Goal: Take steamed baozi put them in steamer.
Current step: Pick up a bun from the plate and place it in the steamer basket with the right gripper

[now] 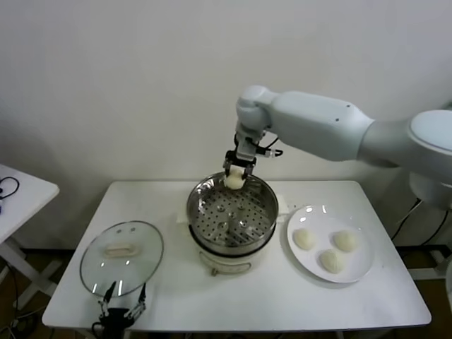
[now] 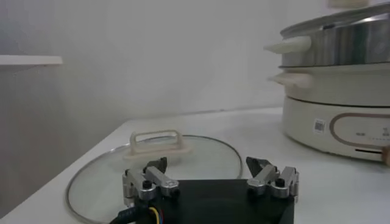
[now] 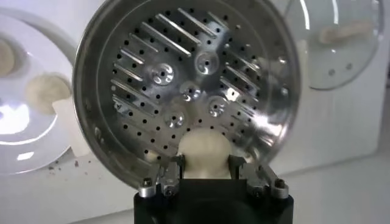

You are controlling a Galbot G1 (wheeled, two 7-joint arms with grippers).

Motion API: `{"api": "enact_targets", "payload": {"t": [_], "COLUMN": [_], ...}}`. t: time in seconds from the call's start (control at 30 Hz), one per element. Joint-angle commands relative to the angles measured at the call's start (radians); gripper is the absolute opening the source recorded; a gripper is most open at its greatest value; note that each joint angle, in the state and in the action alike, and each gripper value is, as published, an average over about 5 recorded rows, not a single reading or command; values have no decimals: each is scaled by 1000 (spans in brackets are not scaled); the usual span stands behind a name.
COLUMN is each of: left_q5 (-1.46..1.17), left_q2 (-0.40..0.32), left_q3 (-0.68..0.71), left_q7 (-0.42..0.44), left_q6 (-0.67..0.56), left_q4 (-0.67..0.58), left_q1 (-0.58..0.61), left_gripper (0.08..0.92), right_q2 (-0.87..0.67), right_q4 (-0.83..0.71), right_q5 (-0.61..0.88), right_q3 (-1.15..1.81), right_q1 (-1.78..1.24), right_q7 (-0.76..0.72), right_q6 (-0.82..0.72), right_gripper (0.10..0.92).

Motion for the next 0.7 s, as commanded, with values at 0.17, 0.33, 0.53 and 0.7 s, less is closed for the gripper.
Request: {"api": "enact_targets", "payload": {"t": [0.17, 0.33, 0.53, 0.7], "left_q5": [6, 7, 6, 7], "left_q2": [-2, -3, -3, -2], "left_q3": [0, 1, 1, 1], "left_q7": [-2, -2, -2, -2], "left_q6": [-2, -3, -3, -5], "left_q4": [22, 25, 29, 35], "left_q1": [-8, -12, -16, -18], "left_gripper": [823, 823, 823, 823], "right_q2": [65, 88, 98, 101], "right_q4": [-121, -188, -223, -238], "right_q5": [-191, -235, -248, -246], "right_q3": [61, 93, 101, 105], "right_q1": [-152, -169, -166, -166], "right_q7": [63, 77, 80, 97], "right_q6": [140, 167, 184, 194], "right_gripper": [509, 509, 510, 536]}}
